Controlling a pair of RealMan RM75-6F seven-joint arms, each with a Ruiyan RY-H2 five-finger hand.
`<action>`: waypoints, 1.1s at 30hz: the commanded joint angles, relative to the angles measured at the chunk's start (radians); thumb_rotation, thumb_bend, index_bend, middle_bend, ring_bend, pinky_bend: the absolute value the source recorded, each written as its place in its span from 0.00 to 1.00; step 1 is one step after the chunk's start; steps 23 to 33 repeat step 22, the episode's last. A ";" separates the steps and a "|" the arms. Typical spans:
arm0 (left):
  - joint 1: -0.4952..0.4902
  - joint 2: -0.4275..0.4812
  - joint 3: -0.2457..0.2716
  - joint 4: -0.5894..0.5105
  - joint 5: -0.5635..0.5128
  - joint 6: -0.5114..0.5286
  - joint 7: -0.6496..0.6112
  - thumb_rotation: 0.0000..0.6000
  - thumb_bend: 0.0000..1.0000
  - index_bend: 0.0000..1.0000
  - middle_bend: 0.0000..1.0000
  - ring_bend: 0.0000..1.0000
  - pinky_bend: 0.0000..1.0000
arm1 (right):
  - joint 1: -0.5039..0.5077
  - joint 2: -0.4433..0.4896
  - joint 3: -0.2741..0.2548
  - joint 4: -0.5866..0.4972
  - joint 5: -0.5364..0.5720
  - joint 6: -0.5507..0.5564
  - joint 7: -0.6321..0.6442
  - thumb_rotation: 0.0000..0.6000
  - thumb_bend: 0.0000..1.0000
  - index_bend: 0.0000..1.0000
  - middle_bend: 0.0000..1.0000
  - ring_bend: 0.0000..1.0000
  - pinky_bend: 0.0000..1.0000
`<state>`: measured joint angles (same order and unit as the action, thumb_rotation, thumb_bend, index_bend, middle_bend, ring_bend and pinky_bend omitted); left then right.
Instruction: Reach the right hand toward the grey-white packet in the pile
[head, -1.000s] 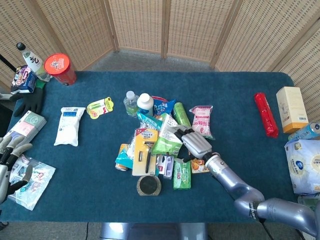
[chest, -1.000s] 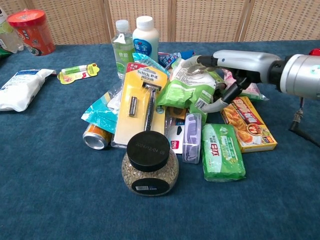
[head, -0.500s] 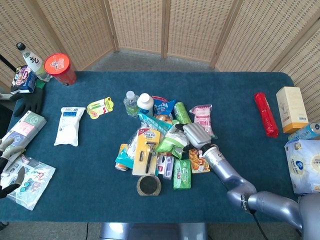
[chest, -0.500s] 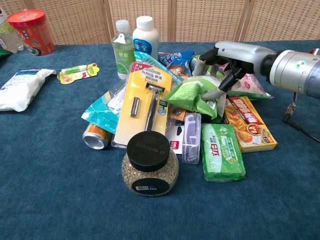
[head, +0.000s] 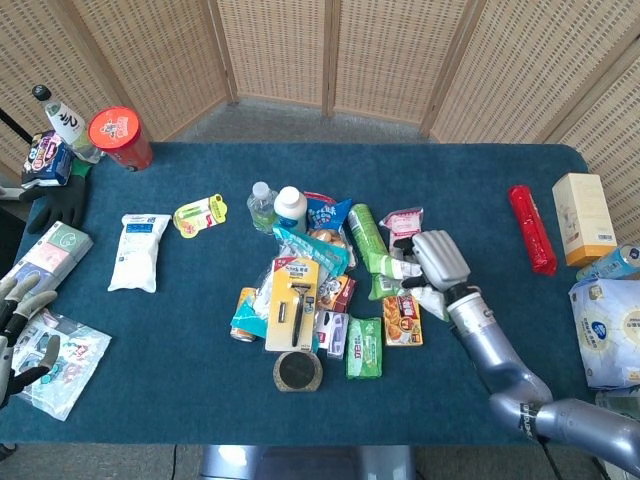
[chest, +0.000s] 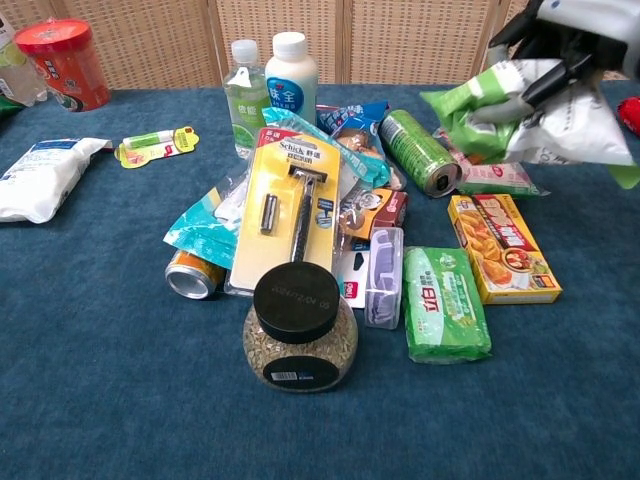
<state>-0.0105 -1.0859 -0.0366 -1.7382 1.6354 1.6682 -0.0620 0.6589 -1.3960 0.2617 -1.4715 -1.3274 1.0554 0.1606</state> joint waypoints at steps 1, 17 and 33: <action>-0.003 -0.007 0.001 0.007 -0.002 -0.006 -0.005 1.00 0.49 0.22 0.13 0.05 0.00 | -0.040 0.063 0.017 -0.068 0.002 0.058 -0.024 1.00 0.22 0.60 1.00 1.00 1.00; 0.006 -0.033 0.016 0.027 0.002 -0.008 -0.023 1.00 0.49 0.21 0.13 0.05 0.00 | -0.094 0.182 0.041 -0.262 -0.023 0.162 -0.067 1.00 0.21 0.59 1.00 1.00 1.00; -0.001 -0.038 0.017 0.035 0.003 -0.021 -0.028 1.00 0.49 0.22 0.13 0.05 0.00 | -0.088 0.187 0.047 -0.293 -0.019 0.165 -0.094 1.00 0.21 0.59 1.00 0.99 1.00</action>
